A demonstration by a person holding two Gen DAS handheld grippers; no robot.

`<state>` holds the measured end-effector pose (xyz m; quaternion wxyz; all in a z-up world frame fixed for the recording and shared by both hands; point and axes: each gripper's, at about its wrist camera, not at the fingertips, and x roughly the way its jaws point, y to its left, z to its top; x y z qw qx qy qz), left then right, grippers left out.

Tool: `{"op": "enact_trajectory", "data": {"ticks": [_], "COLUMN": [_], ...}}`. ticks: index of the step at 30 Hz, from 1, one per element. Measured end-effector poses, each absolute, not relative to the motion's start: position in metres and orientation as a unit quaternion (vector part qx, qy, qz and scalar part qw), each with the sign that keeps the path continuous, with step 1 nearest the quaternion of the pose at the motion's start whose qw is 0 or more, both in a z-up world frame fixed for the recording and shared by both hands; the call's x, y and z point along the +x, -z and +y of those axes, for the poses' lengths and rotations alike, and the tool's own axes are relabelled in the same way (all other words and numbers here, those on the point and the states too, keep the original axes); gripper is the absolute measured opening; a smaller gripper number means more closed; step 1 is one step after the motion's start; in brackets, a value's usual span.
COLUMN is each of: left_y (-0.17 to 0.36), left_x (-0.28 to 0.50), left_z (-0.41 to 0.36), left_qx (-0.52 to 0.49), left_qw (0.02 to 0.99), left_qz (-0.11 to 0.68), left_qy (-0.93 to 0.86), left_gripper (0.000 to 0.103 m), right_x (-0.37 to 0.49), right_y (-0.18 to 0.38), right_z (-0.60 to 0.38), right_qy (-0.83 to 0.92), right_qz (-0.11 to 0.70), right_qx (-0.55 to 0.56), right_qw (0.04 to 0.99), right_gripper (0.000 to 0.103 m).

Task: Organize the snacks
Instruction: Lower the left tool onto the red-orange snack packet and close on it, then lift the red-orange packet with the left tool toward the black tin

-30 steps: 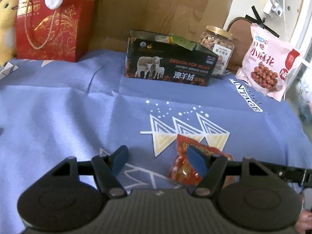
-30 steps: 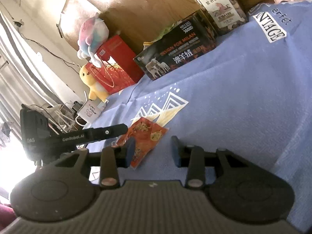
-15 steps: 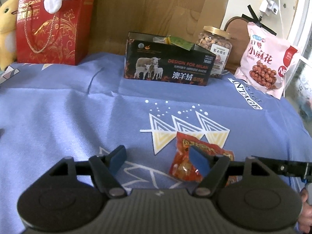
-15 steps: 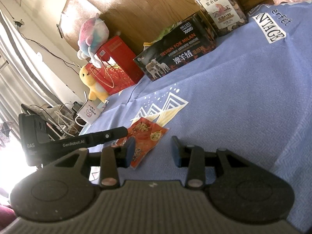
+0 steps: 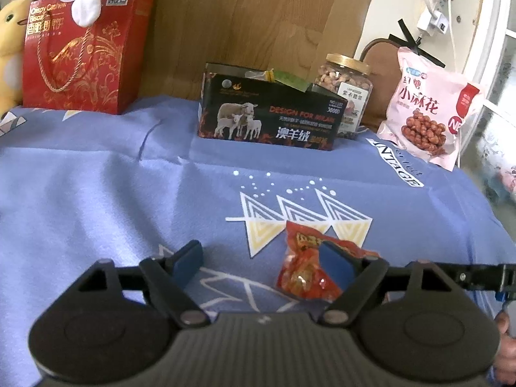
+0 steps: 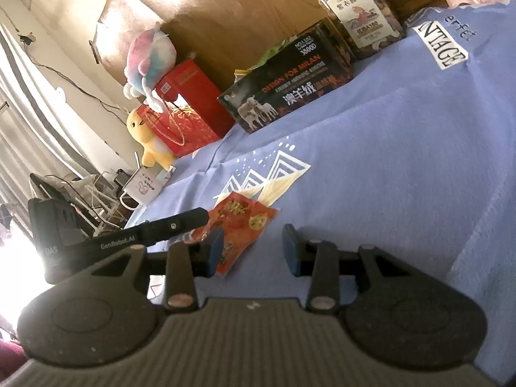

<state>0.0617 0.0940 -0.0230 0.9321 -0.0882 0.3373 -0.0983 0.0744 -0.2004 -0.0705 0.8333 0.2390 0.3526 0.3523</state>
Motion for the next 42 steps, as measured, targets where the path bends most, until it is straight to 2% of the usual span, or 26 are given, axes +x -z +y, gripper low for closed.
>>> {"op": "enact_trajectory", "data": {"ticks": [42], "left_y": [0.026], "left_x": [0.061], "left_z": [0.105], "left_qx": [-0.134], "left_qw": [0.926], "left_qz": [0.329], "left_qy": [0.126], "left_gripper": [0.091], "right_x": [0.072], "right_y": [0.069], "right_z": [-0.198], "right_qy": [-0.347], "right_qz": [0.371], "right_qx": [0.253], "right_qw": [0.824], "right_gripper": [0.044]}}
